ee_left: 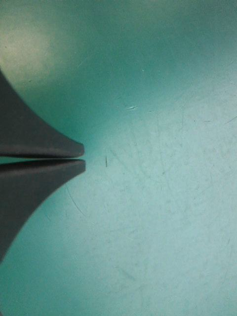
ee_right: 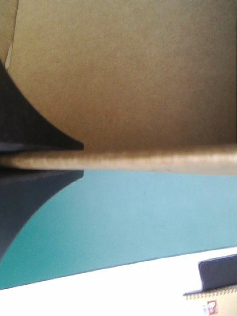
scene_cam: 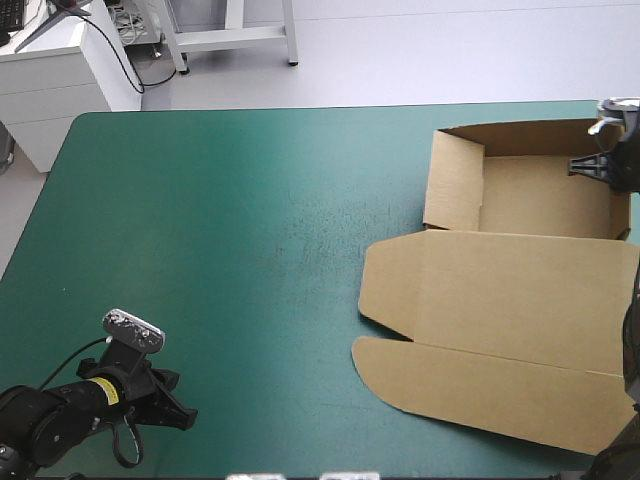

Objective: Fold the box

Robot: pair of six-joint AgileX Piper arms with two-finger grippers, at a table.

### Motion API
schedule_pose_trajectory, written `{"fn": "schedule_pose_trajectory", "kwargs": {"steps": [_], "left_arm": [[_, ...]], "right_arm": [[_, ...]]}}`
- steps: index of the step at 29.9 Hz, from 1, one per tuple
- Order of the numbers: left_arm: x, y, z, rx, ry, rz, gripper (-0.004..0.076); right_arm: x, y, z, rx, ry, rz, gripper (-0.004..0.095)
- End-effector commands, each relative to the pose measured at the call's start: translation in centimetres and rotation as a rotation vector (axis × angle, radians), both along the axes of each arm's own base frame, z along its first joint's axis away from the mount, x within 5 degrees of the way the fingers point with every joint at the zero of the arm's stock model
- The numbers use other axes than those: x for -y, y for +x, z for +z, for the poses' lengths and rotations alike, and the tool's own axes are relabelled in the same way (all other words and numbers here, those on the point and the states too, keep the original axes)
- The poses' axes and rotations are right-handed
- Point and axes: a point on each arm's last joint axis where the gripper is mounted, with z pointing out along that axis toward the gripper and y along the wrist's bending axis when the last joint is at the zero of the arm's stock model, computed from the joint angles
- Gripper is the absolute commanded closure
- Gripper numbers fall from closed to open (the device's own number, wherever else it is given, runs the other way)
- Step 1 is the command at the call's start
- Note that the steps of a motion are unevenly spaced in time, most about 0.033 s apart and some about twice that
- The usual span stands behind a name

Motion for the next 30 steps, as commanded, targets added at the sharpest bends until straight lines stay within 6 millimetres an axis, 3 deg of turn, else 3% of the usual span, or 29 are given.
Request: {"fn": "schedule_pose_trajectory", "kwargs": {"steps": [1, 7, 9, 12, 17, 20, 26, 30], "left_arm": [[0.2, 0.3, 1.0, 0.056, -0.026, -0.004, 0.0732], [0.2, 0.3, 1.0, 0.056, -0.026, -0.004, 0.0732], [0.2, 0.4, 1.0, 0.06, -0.028, -0.004, 0.0732], [0.2, 0.4, 1.0, 0.062, -0.028, -0.003, 0.0732], [0.2, 0.4, 1.0, 0.062, -0.028, -0.003, 0.0732], [0.2, 0.4, 1.0, 0.063, -0.029, -0.003, 0.0732], [0.2, 0.4, 1.0, 0.063, -0.029, -0.003, 0.0732], [0.2, 0.4, 1.0, 0.063, -0.029, -0.003, 0.0732]], "right_arm": [[2.9, -2.1, 3.5, 0.145, -0.02, -0.094, 0.0925], [5.9, -3.3, 3.5, 0.182, 0.042, -0.114, 0.0918], [6.5, -3.5, 3.4, 0.181, 0.049, -0.125, 0.0872], [7.2, -3.6, 3.0, 0.173, 0.045, -0.137, 0.0716], [7.5, -3.2, 2.6, 0.177, 0.036, -0.14, 0.031], [7.5, -3.0, 2.5, 0.183, 0.033, -0.139, 0.0177], [7.4, -3.3, 2.6, 0.162, 0.043, -0.141, 0.0184], [6.8, -4.1, 3.1, 0.141, 0.072, -0.137, 0.0333]]}}
